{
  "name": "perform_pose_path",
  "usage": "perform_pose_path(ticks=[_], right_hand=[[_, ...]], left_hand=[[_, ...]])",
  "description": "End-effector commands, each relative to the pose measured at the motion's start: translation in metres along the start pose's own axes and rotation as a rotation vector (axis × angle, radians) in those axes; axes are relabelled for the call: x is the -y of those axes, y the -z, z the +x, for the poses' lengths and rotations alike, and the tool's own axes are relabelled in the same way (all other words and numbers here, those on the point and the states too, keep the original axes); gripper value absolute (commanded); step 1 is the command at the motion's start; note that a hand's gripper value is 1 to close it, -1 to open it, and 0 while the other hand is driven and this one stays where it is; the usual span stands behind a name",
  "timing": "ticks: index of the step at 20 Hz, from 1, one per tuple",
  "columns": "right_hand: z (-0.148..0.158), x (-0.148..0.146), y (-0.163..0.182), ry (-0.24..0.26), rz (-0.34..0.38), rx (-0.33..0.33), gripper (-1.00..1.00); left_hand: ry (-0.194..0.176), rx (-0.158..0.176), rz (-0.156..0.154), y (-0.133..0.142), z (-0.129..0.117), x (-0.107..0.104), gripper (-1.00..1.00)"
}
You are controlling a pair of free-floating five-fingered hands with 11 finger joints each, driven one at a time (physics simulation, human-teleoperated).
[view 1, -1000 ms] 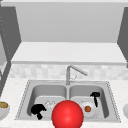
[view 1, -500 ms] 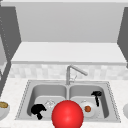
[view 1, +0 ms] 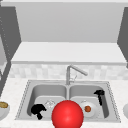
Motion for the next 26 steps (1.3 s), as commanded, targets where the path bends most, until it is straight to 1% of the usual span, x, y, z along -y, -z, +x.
perform_pose_path(ticks=[1,4,8,18,26], right_hand=[[-0.008,0.004,-0.008,0.009,-0.019,0.000,-1.00],[-0.017,0.012,-0.013,0.010,-0.013,0.004,-1.00],[-0.033,0.027,-0.028,0.014,-0.012,0.013,-1.00],[-0.071,0.077,-0.076,0.023,0.002,0.016,-1.00],[-0.105,0.113,-0.102,0.029,0.018,0.024,-1.00]], left_hand=[[0.000,0.000,0.000,0.000,0.000,0.000,0.00],[0.000,0.000,0.000,0.000,0.000,0.000,0.00],[0.000,0.000,0.000,0.000,0.000,0.000,0.00],[0.000,0.000,0.000,0.000,0.000,0.000,0.00],[0.000,0.000,0.000,0.000,0.000,0.000,0.00]])
